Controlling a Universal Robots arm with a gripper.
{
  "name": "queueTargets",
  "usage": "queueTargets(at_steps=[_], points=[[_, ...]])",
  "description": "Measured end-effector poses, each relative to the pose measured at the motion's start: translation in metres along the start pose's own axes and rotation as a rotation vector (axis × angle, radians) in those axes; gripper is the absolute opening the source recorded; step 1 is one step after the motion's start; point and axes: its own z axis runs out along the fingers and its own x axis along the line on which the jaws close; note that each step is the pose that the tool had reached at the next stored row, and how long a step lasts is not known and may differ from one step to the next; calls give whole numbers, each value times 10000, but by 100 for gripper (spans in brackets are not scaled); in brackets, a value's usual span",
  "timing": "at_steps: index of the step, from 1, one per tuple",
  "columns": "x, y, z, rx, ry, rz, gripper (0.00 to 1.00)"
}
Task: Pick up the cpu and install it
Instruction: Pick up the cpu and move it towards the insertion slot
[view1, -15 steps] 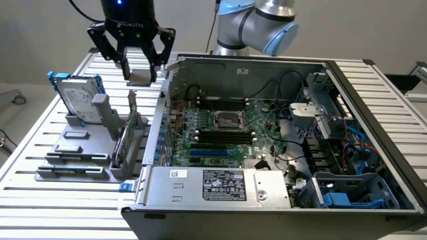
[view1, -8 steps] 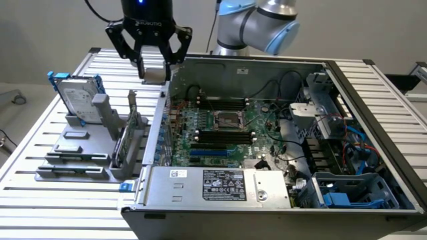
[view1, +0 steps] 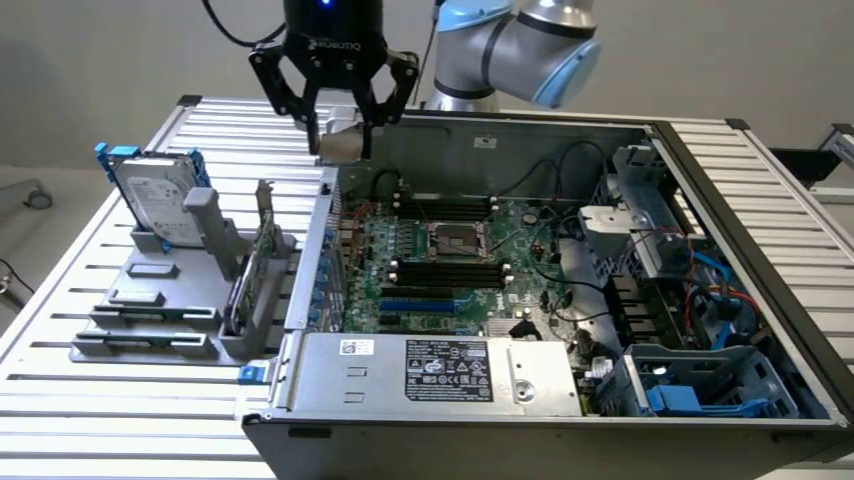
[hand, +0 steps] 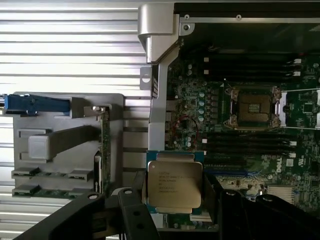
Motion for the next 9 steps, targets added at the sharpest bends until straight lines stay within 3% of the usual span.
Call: queueTargets(at_steps=[9], points=[[-300, 70, -13, -147, 14, -6, 55]])
